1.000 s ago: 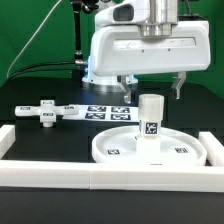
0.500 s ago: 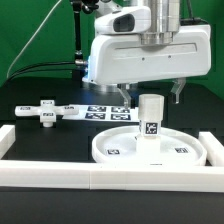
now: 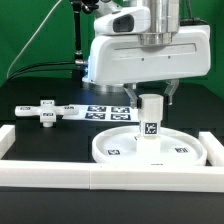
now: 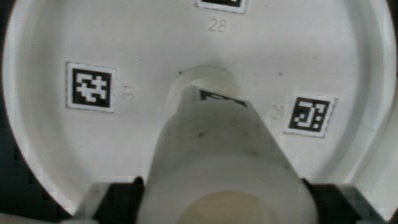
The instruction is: Assemble round table
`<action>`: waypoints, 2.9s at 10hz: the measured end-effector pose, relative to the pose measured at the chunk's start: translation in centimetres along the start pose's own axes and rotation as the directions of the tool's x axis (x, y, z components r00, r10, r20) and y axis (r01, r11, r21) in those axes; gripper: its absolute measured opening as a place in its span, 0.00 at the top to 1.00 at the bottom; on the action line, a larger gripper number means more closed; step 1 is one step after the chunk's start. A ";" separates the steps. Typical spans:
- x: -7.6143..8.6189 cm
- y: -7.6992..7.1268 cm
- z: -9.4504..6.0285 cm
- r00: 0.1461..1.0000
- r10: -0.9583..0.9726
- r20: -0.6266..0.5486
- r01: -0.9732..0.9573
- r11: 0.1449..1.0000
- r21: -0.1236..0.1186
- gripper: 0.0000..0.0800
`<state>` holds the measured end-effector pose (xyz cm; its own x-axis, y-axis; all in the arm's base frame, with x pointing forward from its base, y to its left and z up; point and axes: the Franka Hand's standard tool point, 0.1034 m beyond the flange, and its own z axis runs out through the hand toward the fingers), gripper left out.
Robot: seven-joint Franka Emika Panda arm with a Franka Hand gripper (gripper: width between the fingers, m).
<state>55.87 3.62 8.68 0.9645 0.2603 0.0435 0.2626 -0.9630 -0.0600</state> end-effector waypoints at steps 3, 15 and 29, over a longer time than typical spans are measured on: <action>0.0 0.0 0.1 0.949 0.316 0.001 -0.316 0.949 0.013 0.49; 0.0 -0.2 0.3 0.055 0.998 0.038 -0.995 0.051 0.087 0.49; 0.5 -1.5 0.4 -0.069 0.989 0.134 -0.991 -0.083 0.108 0.19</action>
Offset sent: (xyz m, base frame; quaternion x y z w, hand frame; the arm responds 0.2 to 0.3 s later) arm -0.0073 0.0027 0.0004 -0.0079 -0.0062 0.3889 0.9212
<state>55.99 5.28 8.39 0.1969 -0.9607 -0.1956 -0.9746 -0.1700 -0.1460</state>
